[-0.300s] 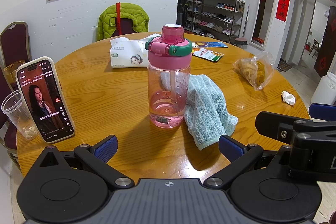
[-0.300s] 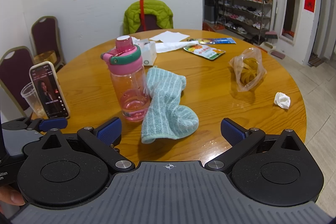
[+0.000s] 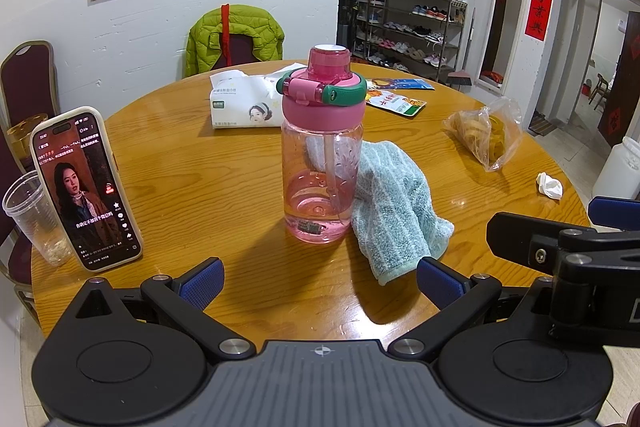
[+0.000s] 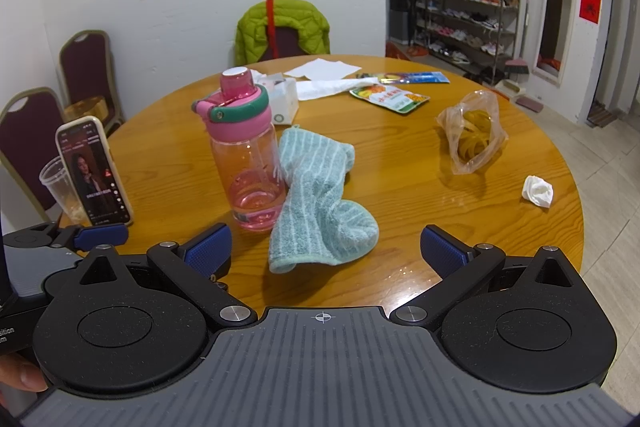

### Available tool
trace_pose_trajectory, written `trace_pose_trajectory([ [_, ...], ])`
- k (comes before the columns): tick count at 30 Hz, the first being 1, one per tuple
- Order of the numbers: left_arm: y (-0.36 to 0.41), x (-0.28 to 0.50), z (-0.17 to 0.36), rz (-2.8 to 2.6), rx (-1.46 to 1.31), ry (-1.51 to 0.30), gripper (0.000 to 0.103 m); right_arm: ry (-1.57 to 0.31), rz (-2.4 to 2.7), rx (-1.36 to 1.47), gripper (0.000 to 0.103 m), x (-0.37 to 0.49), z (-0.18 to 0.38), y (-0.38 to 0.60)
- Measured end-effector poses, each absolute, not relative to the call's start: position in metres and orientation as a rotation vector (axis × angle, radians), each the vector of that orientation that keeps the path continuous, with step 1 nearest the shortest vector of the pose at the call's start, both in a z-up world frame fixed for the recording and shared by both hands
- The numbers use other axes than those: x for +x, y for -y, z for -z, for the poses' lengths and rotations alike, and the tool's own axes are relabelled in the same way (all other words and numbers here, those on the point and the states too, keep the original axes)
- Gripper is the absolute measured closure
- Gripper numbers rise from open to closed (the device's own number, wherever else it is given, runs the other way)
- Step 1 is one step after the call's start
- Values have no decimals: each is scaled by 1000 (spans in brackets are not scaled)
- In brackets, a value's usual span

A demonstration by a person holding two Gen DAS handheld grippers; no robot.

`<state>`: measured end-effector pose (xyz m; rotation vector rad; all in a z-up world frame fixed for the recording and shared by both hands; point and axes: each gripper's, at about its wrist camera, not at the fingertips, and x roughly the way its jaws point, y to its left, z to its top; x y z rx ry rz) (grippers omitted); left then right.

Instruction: Clean container

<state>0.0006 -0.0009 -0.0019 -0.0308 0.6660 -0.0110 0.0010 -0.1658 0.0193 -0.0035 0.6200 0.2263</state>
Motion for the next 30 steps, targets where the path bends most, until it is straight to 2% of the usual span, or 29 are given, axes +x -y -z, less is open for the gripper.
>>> trace_pose_trajectory([
  [30,-1,1,2,14,-30,-664,1,-618,-228,-4,0,0,-20,165],
])
